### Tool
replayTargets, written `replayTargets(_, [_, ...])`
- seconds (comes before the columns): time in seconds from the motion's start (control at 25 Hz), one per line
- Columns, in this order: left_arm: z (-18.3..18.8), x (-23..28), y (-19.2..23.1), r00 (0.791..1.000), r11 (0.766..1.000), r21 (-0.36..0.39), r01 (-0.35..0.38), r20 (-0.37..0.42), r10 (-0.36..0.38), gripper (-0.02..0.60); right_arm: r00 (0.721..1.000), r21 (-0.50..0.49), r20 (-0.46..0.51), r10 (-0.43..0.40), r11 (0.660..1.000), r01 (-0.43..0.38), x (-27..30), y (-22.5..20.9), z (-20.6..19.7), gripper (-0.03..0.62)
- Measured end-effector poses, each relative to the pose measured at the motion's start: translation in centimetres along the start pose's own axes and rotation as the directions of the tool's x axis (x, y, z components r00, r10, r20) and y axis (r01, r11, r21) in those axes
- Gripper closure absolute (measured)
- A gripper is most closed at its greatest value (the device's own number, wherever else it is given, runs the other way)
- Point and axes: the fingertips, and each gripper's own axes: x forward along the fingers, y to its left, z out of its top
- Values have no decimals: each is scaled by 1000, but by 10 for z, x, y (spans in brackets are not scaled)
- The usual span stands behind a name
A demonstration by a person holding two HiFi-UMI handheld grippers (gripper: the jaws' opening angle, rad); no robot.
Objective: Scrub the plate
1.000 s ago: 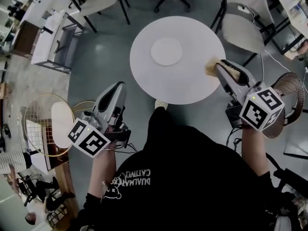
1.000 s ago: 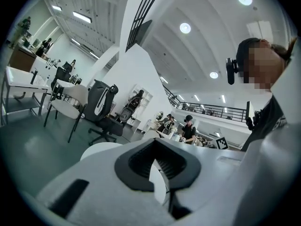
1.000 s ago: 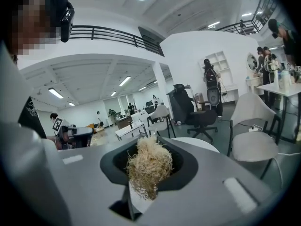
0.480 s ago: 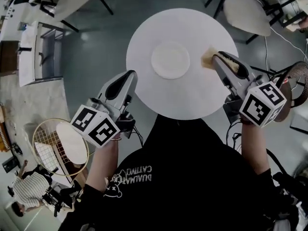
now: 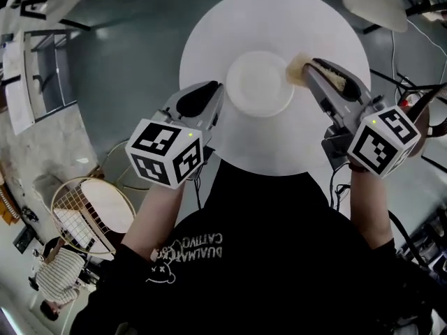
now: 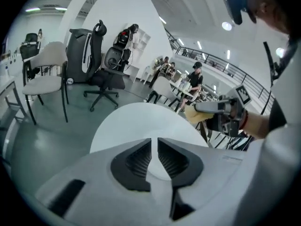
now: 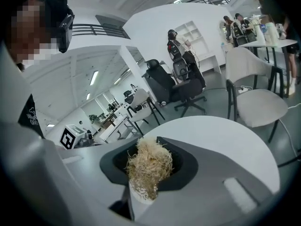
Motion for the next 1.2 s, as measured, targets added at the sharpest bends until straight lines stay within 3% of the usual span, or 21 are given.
replayTargets(0.08, [-12,19,18,997,999,11,-42,-61,42,516,1000,0,-22,-4,1000,4,19,-7,-8,503])
replayTargets(0.16, [-23,32,19,991,999,2,-52,-120,52,424,999,0,-44,-13,1000,13,22,-11,-15,503])
replayTargets(0.24, [-29,40,15,986,998,-15,-56,-160,53,397,998,3,-61,-16,1000,16,20,-12,-18,504])
replayTargets(0.52, [-29,62,3,975,991,34,-128,-179,132,451,996,-4,-86,-29,1000,29,28,-24,-30,505])
replayTargets(0.84, [-47,82,-14,968,987,-6,-159,-199,154,430,992,-3,-125,23,1000,-24,49,-23,-40,505])
replayTargets(1.04, [-45,86,-10,963,976,-29,-217,-169,209,509,987,-44,-147,63,997,-70,63,-15,-43,505])
replayTargets(1.2, [-54,78,5,963,970,-57,-235,-149,224,512,983,-70,-164,78,993,-90,86,2,-59,503])
